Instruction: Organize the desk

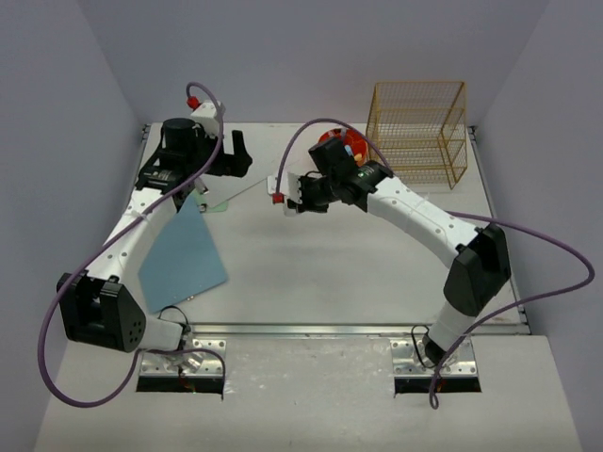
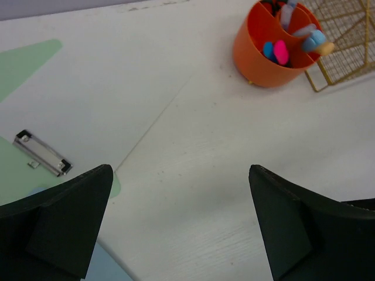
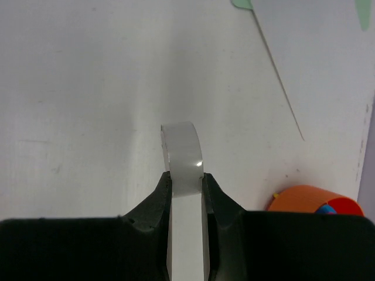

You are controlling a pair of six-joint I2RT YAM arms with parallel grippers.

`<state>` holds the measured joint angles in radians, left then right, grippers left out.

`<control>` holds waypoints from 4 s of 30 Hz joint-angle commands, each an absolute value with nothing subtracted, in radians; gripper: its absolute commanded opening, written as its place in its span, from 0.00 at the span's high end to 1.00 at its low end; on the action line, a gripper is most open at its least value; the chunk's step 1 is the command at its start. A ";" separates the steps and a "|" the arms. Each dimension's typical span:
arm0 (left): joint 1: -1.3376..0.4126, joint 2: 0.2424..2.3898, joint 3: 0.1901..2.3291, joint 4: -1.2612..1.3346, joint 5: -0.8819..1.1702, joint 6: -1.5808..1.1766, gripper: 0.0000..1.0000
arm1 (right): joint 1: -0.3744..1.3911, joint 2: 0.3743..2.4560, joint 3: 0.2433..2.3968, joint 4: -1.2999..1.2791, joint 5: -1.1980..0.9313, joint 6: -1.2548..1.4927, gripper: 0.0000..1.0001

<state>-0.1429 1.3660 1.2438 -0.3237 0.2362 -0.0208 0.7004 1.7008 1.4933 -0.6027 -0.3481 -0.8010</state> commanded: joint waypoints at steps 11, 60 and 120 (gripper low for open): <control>-0.141 1.251 1.103 -0.245 0.037 -0.204 0.00 | 0.641 2.201 2.137 -0.373 0.289 -0.182 1.00; -0.141 1.208 1.008 -0.234 0.063 -0.242 0.00 | 0.494 2.269 2.115 -0.198 0.431 0.234 0.40; 0.021 2.165 1.833 -0.660 -0.333 -0.353 0.31 | 0.368 1.308 0.986 -0.475 -0.106 -0.100 0.01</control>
